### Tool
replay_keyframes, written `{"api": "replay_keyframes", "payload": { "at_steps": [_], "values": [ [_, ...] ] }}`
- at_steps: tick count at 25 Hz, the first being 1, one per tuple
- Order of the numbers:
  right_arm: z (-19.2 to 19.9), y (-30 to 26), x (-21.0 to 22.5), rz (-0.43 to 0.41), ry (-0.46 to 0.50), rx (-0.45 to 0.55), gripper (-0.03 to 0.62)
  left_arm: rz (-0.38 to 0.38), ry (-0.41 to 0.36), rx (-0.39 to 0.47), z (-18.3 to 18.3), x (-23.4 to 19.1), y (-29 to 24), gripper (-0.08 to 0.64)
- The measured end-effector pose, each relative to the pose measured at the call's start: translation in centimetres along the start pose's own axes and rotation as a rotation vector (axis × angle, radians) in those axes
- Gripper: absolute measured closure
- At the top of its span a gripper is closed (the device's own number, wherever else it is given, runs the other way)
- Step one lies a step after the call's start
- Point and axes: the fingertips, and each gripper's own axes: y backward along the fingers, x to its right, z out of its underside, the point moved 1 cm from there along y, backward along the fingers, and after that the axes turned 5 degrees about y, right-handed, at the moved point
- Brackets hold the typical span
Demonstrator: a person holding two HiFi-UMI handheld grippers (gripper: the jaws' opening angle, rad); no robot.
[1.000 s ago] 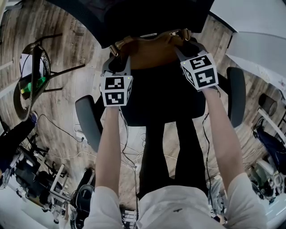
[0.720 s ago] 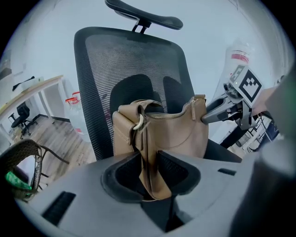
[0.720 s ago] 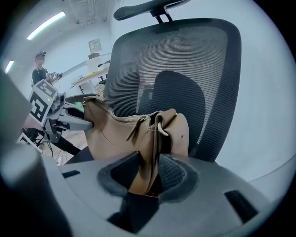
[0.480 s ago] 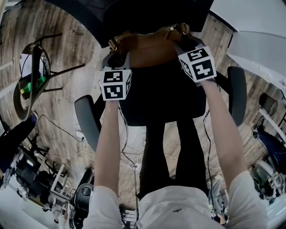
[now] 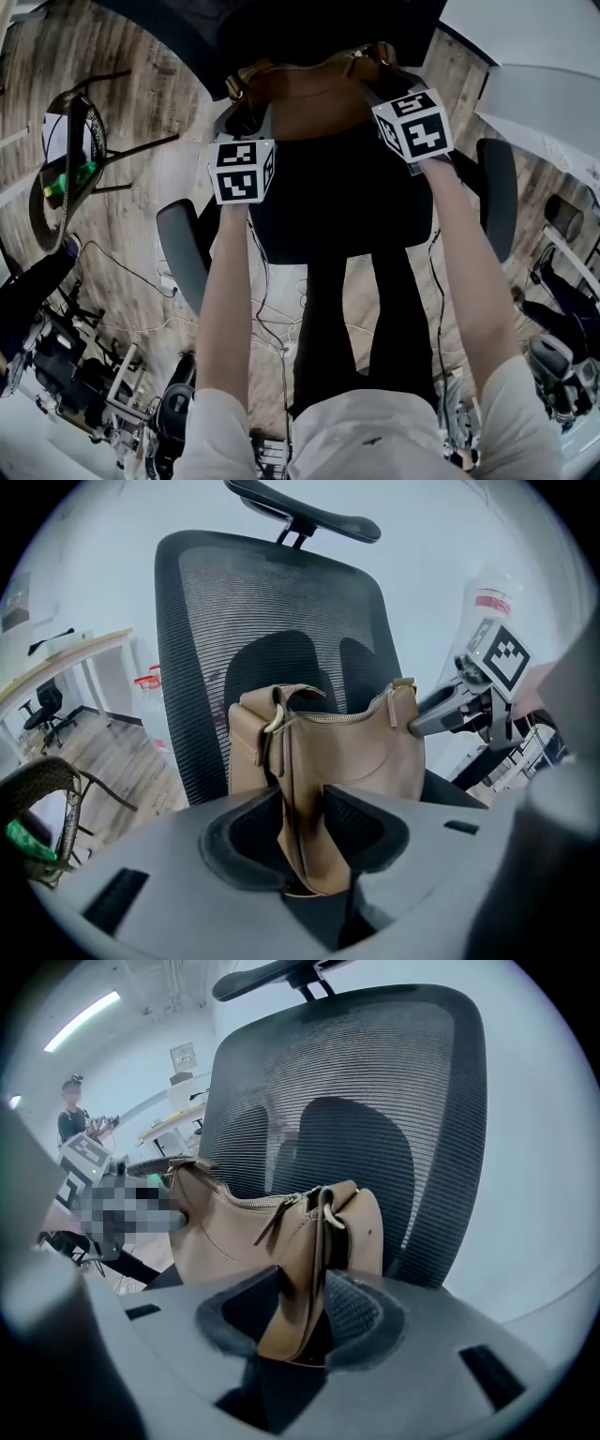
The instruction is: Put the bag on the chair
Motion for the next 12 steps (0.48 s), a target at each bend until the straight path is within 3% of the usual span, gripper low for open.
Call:
{"api": "replay_keyframes", "payload": {
  "at_steps": [12],
  "values": [
    [-0.81, -0.39, -0.31, -0.018, -0.019, 0.012, 0.342, -0.009, -0.018, -0.017, -0.32, -0.27, -0.55, 0.397]
  ]
}}
